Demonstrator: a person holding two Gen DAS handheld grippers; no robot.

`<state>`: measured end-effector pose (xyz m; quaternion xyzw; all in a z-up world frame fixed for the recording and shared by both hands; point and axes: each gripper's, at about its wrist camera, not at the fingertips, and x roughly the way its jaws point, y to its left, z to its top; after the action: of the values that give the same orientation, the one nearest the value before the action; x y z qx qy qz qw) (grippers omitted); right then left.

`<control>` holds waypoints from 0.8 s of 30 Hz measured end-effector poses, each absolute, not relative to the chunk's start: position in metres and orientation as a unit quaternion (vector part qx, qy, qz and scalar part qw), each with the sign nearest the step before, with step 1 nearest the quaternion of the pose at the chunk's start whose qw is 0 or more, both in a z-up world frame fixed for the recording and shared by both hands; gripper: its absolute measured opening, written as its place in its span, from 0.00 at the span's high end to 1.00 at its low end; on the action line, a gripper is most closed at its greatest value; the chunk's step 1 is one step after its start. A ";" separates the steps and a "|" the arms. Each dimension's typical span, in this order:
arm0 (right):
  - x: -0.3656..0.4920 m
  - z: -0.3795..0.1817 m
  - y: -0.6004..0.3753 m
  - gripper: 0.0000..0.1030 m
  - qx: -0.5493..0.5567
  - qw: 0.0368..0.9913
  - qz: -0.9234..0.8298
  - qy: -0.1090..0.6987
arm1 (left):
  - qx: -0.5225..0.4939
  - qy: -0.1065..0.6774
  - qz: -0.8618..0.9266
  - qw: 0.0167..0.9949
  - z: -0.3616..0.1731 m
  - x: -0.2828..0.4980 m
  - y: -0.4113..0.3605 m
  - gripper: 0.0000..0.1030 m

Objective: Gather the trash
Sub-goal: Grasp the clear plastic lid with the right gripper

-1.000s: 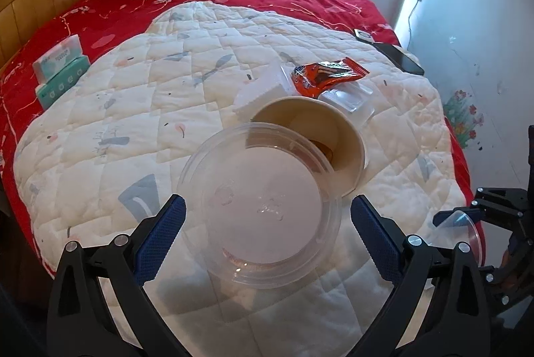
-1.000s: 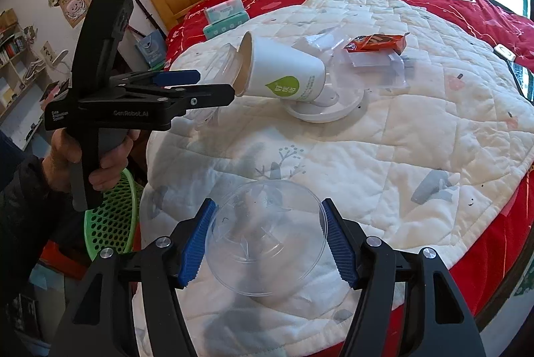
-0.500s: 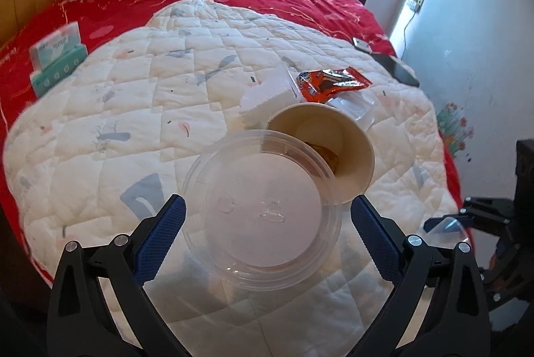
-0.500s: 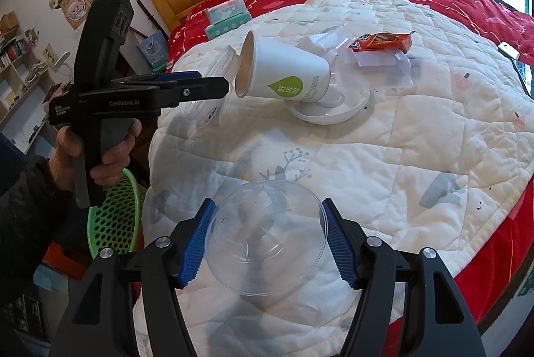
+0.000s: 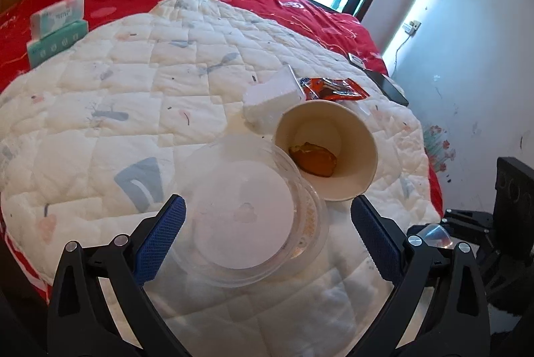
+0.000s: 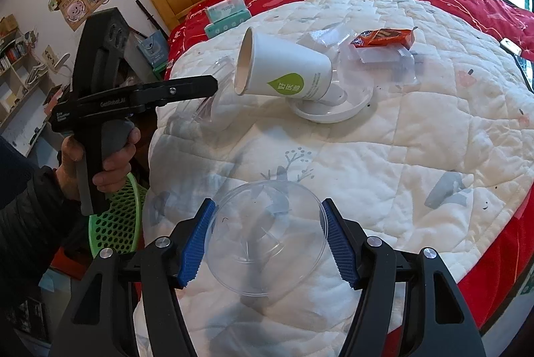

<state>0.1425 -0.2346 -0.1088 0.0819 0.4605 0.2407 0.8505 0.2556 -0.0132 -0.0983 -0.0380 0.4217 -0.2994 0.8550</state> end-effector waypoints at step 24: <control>0.146 -0.112 -0.221 0.39 0.073 0.847 0.243 0.468 | -0.171 0.438 -0.278 0.838 -0.136 0.275 0.025 0.11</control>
<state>0.1459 -0.2206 -0.1122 0.0733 0.4676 0.2433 0.8466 0.2753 0.0248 -0.1361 -0.1711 0.4378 -0.2778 0.8378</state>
